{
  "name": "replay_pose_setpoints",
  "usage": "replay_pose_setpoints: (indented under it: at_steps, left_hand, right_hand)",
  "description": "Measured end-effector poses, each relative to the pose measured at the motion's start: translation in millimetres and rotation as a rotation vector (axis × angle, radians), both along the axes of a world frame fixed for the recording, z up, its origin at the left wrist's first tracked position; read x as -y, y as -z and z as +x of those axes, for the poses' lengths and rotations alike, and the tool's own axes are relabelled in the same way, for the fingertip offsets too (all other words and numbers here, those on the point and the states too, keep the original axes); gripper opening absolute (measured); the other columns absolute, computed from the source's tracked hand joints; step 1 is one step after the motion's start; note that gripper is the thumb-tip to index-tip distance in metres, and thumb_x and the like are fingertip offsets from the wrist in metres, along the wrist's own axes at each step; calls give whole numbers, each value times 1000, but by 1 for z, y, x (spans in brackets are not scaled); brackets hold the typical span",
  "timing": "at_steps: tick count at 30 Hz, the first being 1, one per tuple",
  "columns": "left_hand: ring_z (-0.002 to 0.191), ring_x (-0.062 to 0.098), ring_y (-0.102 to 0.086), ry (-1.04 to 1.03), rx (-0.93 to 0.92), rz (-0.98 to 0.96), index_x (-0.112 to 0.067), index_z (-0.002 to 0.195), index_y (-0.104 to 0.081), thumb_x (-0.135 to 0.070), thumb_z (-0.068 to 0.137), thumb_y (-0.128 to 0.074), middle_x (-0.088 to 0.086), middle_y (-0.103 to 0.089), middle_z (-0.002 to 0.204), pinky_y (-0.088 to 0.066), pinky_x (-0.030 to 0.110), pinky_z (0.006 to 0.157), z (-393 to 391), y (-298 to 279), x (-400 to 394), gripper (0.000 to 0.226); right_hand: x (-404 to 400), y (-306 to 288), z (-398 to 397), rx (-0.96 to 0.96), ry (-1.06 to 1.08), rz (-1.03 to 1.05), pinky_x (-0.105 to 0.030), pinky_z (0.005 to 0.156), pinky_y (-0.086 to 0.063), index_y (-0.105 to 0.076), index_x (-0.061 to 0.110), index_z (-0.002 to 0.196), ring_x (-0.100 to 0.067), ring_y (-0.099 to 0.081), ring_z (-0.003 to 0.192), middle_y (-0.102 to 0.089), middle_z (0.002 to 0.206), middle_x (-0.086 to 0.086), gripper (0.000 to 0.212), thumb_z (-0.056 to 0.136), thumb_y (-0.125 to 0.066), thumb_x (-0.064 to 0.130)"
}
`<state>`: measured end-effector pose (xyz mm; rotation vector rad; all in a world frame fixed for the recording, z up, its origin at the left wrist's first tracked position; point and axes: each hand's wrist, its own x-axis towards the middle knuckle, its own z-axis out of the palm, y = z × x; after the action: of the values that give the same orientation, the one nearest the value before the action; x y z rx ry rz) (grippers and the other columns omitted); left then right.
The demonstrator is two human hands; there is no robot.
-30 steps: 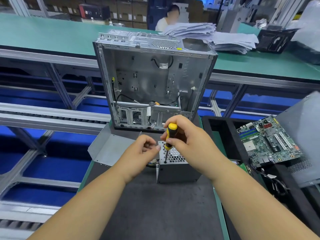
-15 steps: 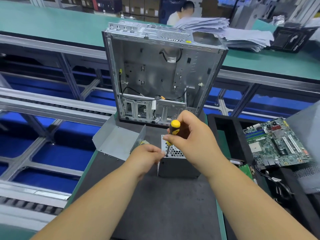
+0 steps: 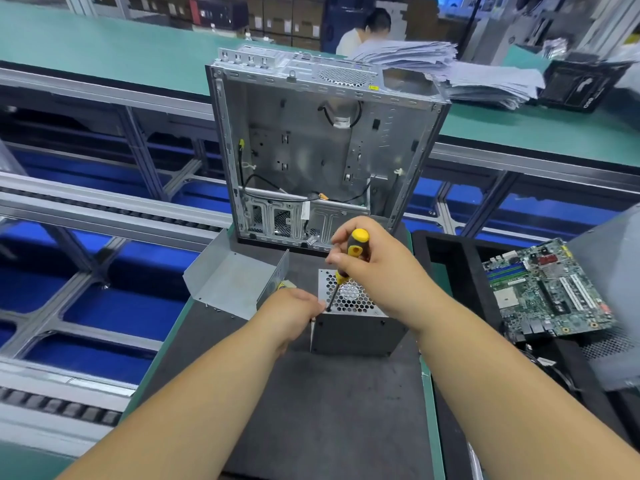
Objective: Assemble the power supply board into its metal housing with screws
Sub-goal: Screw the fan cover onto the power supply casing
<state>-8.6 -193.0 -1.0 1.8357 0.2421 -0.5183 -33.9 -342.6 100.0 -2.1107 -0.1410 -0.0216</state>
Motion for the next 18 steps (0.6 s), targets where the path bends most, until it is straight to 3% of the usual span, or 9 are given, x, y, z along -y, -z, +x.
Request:
replay_pose_setpoints:
  at_steps: [3,8,14,18]
  left_hand:
    - [80,14,-55,-9,7,-7,-24,82,-67,-28,88,-71,-3,-65,86,-43,27,76,0,3,0,8]
    - [79,17,-54,8,18,-14,-19,85,-71,-28,87,-71,-2,-63,78,-42,27,75,0,5,-1,9]
    - [82,15,-57,-22,16,-12,-20,85,-71,-29,86,-72,-2,-67,83,-43,27,76,1,6,-2,9]
    - [81,14,-57,-36,22,15,-20,81,-69,-25,85,-74,-3,-65,79,-39,24,65,4,3,1,8]
  right_hand:
    - [7,-5,2,-38,-76,-20,-40,87,-55,-57,37,103,-13,-67,90,-69,98,3,19,94,-63,21]
    - [12,-13,2,62,-188,-179,-21,77,-55,-50,44,117,-4,-66,85,-69,93,12,46,94,-58,5]
    - [7,-11,6,140,-131,-189,-27,67,-59,-56,26,91,-5,-69,72,-69,83,7,25,84,-73,9]
    - [8,-2,0,169,80,-202,-41,67,-56,-43,23,82,-15,-67,69,-67,76,2,34,83,-77,28]
